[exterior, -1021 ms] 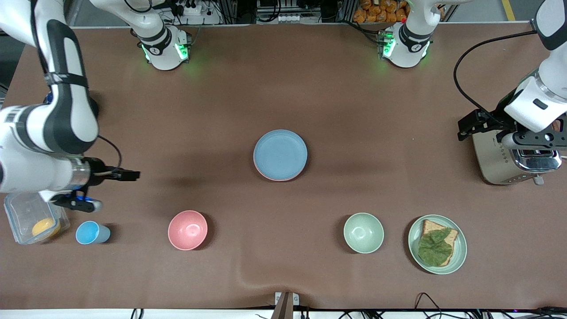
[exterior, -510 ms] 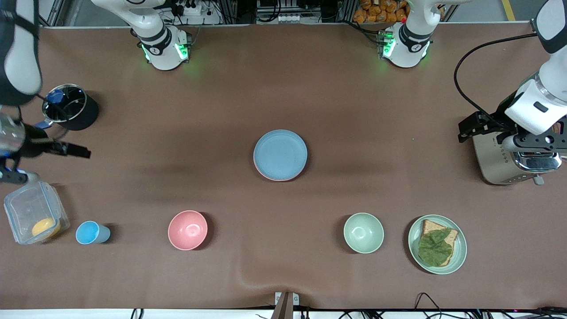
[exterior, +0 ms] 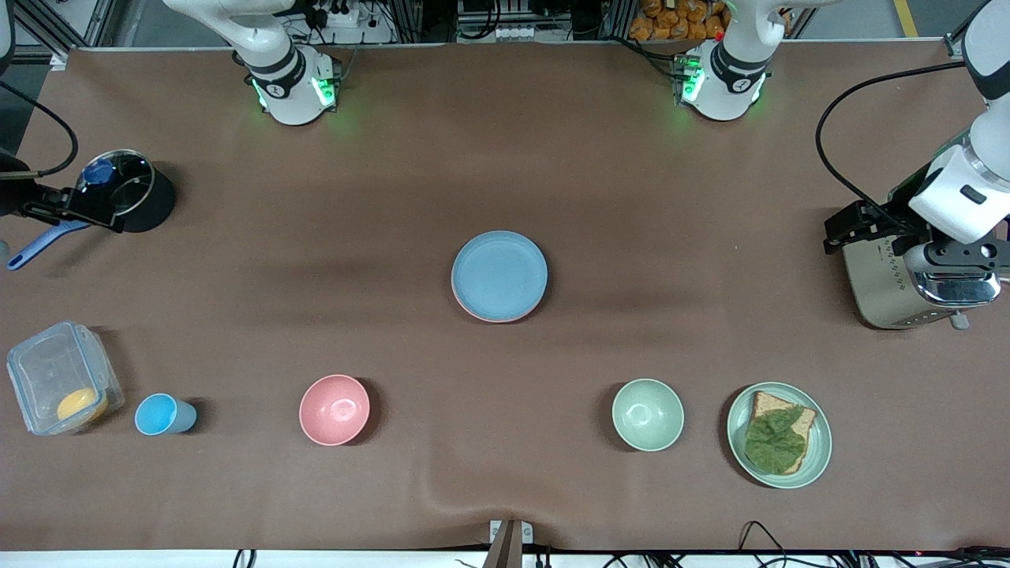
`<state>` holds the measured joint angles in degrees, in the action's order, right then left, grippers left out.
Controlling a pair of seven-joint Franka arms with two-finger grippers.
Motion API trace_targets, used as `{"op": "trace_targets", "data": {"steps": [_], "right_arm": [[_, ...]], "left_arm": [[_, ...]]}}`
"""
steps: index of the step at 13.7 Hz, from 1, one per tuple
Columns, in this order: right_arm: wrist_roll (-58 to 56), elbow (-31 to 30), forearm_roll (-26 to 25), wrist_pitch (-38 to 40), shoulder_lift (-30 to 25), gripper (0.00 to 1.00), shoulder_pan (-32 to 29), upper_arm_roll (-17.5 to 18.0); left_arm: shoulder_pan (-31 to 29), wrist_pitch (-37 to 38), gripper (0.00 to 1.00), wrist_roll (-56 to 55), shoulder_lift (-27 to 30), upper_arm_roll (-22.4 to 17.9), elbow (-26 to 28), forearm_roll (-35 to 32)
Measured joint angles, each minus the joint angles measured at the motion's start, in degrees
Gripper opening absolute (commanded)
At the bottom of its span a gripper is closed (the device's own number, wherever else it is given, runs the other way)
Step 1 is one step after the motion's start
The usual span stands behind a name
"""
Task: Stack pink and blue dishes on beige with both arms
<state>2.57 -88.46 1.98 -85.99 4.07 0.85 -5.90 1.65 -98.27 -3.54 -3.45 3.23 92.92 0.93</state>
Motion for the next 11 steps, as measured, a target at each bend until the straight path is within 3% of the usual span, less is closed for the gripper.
{"op": "trace_targets", "data": {"steps": [11], "right_arm": [[0.0, 0.0, -0.2, -0.7, 0.0, 1.0, 0.1, 0.8]], "left_arm": [[-0.5, 0.7, 1.0, 0.0, 0.0, -0.1, -0.5, 0.0]]}}
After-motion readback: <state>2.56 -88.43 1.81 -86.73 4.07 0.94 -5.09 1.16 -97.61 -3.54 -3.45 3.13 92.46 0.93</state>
